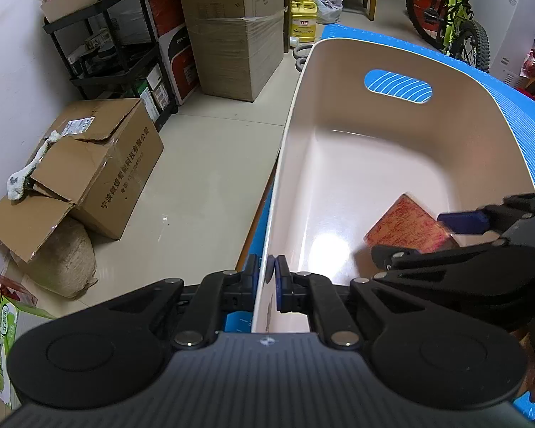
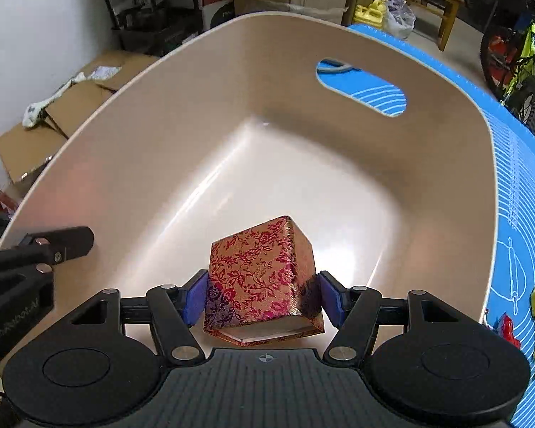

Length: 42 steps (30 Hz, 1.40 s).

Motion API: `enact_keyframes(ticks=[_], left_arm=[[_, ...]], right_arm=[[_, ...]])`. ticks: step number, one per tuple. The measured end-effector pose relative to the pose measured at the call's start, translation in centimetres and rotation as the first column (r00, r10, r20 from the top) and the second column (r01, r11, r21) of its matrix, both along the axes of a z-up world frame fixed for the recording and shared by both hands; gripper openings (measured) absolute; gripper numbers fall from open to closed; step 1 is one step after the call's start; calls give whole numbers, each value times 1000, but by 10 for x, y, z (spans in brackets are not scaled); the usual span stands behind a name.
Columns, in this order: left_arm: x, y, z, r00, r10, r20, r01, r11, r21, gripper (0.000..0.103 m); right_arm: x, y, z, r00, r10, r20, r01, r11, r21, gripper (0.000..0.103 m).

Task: Organize rigid objects
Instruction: 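Carry the red floral box into the basket and open the right tool, then move the right tool to the white pill bottle and grasp it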

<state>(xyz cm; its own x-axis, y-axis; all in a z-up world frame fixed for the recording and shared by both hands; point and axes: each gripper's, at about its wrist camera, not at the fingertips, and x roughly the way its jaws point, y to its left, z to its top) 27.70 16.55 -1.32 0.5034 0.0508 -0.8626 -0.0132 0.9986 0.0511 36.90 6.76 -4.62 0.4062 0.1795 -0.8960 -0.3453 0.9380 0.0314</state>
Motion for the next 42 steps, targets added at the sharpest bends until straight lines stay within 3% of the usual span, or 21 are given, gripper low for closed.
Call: enact_keyframes(ticks=[3, 8, 16, 25, 31, 42], left_arm=[[0, 1, -1, 1000, 3, -1, -3, 1000, -7, 11], [1, 1, 0, 1000, 4, -2, -4, 1000, -9, 11], [0, 3, 0, 1000, 8, 0, -8, 1000, -18, 11], [-1, 1, 0, 1000, 15, 1, -15, 1000, -17, 12], [-1, 2, 0, 1000, 15, 2, -15, 1000, -19, 12], [-2, 2, 1, 1000, 17, 3, -17, 1000, -25, 12]], right_arm=[[-4, -7, 7, 999, -22, 28, 21, 999, 43, 81], [-12, -23, 27, 997, -27, 77, 17, 992, 126, 81], [-43, -54, 77, 969, -48, 240, 20, 993, 116, 87], [-62, -105, 101, 948, -105, 299, 81, 992, 92, 87], [-77, -128, 83, 959, -121, 254, 109, 992, 61, 87], [-101, -158, 19, 987, -116, 110, 116, 993, 4, 85]])
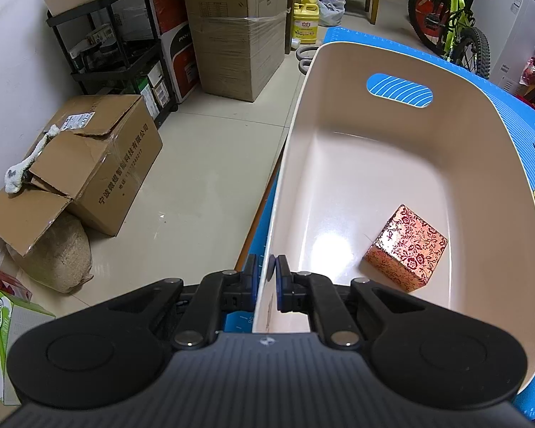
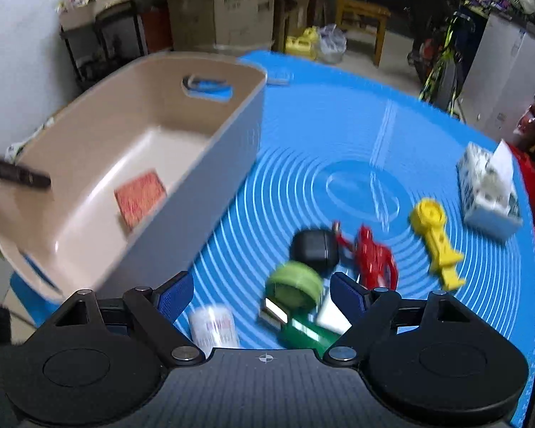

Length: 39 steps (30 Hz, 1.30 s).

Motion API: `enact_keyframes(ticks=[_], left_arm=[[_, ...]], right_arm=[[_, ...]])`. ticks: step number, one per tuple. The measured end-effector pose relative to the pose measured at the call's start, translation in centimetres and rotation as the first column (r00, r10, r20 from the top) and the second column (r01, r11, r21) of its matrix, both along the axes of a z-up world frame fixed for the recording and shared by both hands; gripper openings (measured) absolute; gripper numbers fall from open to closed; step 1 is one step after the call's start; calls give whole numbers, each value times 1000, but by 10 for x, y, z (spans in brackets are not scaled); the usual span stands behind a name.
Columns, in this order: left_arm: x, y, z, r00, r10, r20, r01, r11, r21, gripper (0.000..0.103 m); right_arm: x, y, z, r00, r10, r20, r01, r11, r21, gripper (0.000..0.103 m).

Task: Organize rigid objects
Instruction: 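Move the right tool to the white pill bottle and grasp it, then carry the white pill bottle into the basket and release it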

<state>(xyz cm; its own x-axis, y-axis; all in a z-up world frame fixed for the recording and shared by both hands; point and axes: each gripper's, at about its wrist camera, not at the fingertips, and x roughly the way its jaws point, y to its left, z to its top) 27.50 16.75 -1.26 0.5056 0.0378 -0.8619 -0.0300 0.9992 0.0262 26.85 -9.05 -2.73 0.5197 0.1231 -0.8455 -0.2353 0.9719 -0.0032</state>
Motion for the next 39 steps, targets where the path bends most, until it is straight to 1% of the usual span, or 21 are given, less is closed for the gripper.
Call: enact_keyframes(ticks=[4, 7, 9, 12, 16, 20, 22, 23, 25, 26, 29, 33, 37, 39], left_arm=[[0, 0, 0, 1000, 0, 0, 0, 1000, 5, 12], [0, -1, 0, 1000, 2, 0, -2, 1000, 6, 12], [0, -1, 0, 1000, 2, 0, -2, 1000, 5, 12], [0, -1, 0, 1000, 2, 0, -2, 1000, 6, 12], [0, -1, 0, 1000, 1, 0, -1, 1000, 5, 12], [0, -1, 1, 1000, 2, 0, -2, 1000, 6, 12], [0, -1, 1, 1000, 2, 1, -2, 1000, 7, 12], [0, 0, 1, 1000, 2, 1, -2, 1000, 8, 12], [0, 0, 2, 1000, 2, 1, -2, 1000, 7, 12], [0, 0, 2, 1000, 3, 1, -3, 1000, 5, 12], [1, 1, 3, 1000, 4, 1, -4, 1000, 4, 12], [1, 1, 3, 1000, 4, 0, -4, 1000, 4, 12], [1, 1, 3, 1000, 4, 1, -4, 1000, 4, 12], [1, 1, 3, 1000, 4, 0, -4, 1000, 3, 12]], right_arm=[[-8, 1, -21, 999, 34, -38, -34, 999, -6, 84], [-13, 11, -36, 994, 95, -60, -97, 995, -33, 82], [-14, 18, -42, 989, 126, -71, -130, 990, -52, 82], [-16, 26, -50, 984, 159, -77, -164, 984, -62, 78], [-12, 29, -53, 985, 160, -69, -164, 985, -53, 72], [-6, 26, -58, 987, 135, -84, -138, 990, -26, 66], [-4, 25, -60, 988, 122, -91, -124, 992, -20, 59], [-4, 24, -60, 988, 123, -91, -124, 992, -12, 59], [-6, 23, -60, 988, 130, -87, -131, 991, -6, 45], [-7, 23, -60, 987, 133, -86, -134, 991, -7, 44], [-9, 23, -58, 987, 138, -82, -139, 990, -6, 44], [-15, 22, -46, 989, 139, -45, -139, 990, -5, 45], [-15, 17, -34, 994, 106, -25, -106, 994, -7, 45], [-13, 14, -30, 997, 70, -21, -71, 997, -13, 45]])
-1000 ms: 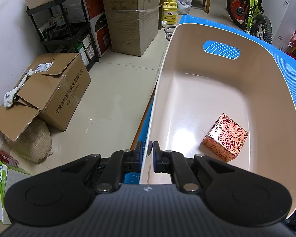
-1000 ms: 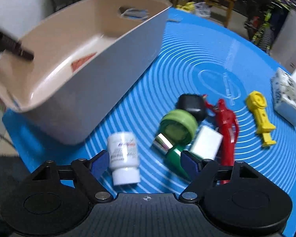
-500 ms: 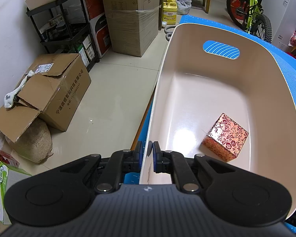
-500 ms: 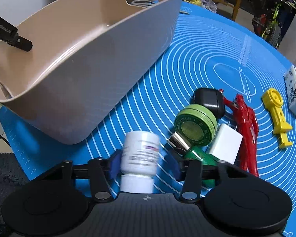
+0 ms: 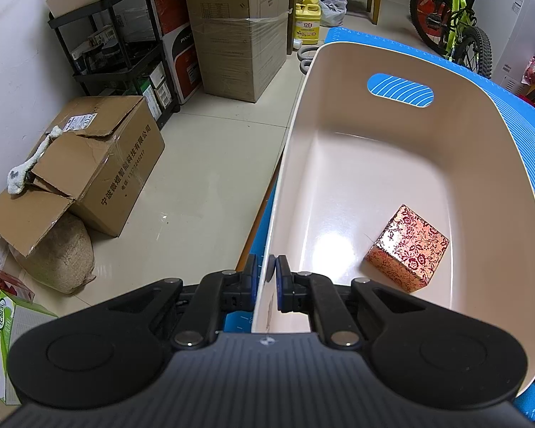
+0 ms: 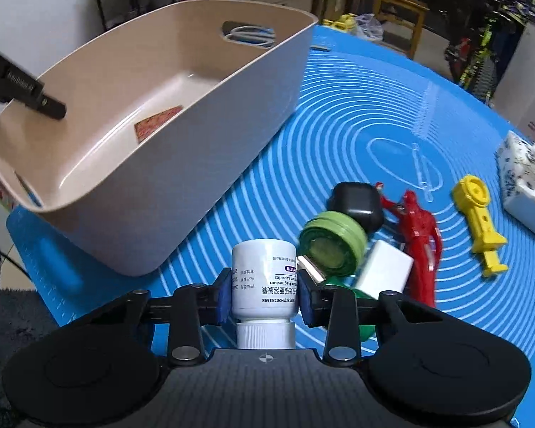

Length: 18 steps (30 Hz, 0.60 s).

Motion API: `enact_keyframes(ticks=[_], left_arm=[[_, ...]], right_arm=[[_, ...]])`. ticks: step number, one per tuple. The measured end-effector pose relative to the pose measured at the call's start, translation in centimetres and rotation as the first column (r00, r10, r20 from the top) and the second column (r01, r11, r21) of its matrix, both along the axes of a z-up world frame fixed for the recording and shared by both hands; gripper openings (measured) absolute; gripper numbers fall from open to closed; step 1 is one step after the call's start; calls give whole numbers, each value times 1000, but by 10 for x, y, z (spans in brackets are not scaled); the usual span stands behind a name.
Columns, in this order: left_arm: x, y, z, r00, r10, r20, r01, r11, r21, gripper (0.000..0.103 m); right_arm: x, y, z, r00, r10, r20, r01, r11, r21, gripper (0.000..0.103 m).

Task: Organize rigid objects
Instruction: 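Carry the white pill bottle into the basket and release it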

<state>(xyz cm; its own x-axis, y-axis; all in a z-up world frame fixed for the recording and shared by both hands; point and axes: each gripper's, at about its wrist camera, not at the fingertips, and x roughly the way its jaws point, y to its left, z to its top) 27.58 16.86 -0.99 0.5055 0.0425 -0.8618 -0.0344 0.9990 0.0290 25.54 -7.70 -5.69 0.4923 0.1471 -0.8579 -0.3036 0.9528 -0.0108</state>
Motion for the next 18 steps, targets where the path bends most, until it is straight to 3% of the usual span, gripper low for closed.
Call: enact_keyframes(ticks=[11, 18], left_arm=[[-1, 0, 0, 1000, -4, 2, 4, 1000, 7, 12], [-1, 1, 0, 1000, -6, 1, 6, 1000, 8, 12]], right_arm=[[18, -21, 45, 972, -180, 153, 174, 983, 54, 45], [44, -4, 79, 942, -230, 246, 195, 968, 158, 45]])
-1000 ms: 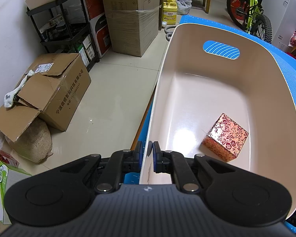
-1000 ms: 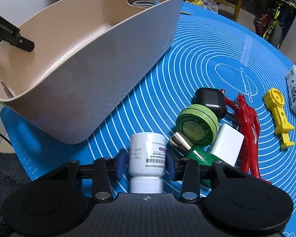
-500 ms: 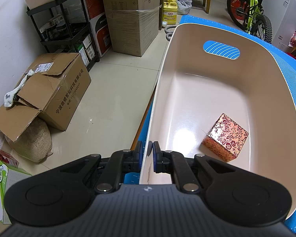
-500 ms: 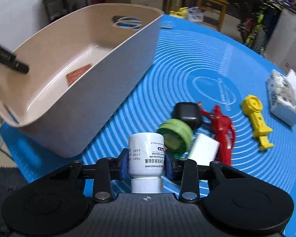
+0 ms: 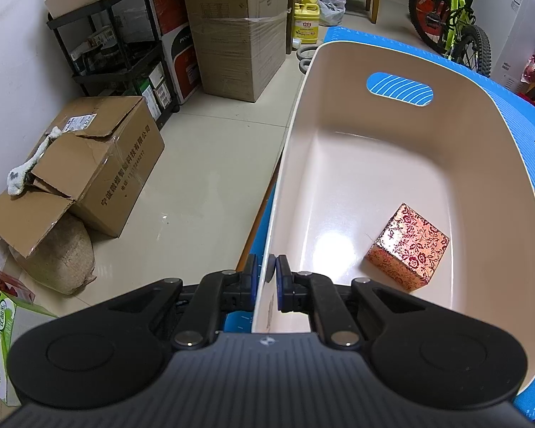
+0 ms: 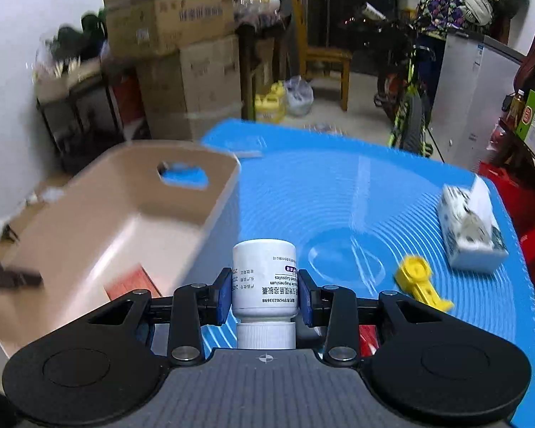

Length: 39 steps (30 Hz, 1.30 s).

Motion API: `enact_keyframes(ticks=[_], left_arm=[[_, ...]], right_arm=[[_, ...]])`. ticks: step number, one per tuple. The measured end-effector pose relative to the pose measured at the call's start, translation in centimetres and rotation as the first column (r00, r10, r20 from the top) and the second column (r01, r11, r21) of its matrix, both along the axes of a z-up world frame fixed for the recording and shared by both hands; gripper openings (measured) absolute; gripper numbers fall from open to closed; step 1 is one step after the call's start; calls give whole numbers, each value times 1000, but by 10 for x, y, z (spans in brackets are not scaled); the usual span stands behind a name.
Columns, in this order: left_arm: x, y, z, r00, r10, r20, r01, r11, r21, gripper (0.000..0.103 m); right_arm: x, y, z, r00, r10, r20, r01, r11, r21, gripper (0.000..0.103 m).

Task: Organize rigid objects
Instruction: 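Carry the white pill bottle into the basket and release it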

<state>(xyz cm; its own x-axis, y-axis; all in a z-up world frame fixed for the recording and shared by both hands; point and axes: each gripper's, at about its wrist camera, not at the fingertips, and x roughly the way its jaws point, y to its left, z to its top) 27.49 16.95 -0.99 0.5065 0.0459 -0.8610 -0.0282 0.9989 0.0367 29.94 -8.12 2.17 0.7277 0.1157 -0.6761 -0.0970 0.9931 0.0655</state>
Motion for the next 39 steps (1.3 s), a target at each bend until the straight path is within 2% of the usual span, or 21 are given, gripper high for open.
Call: enact_keyframes(ticks=[8, 13, 22, 33, 36, 39], left_arm=[[0, -3, -1, 1000, 0, 0, 0, 1000, 6, 12], [0, -3, -2, 1000, 0, 1, 0, 1000, 9, 12], [1, -3, -1, 1000, 4, -5, -4, 1000, 11, 13], [2, -2, -2, 1000, 11, -9, -11, 1000, 8, 13], [2, -2, -2, 1000, 8, -7, -7, 1000, 13, 13], [1, -3, -1, 1000, 6, -6, -6, 1000, 10, 12]], right_arm=[[27, 36, 18, 997, 37, 61, -39, 999, 36, 45], [43, 59, 18, 996, 69, 58, -72, 996, 54, 45], [63, 108, -19, 982, 173, -82, -172, 985, 18, 45], [60, 156, -56, 929, 274, -248, -311, 943, -121, 44], [63, 165, -63, 909, 291, -299, -341, 931, -132, 44], [64, 166, -65, 903, 291, -316, -346, 928, -136, 44]])
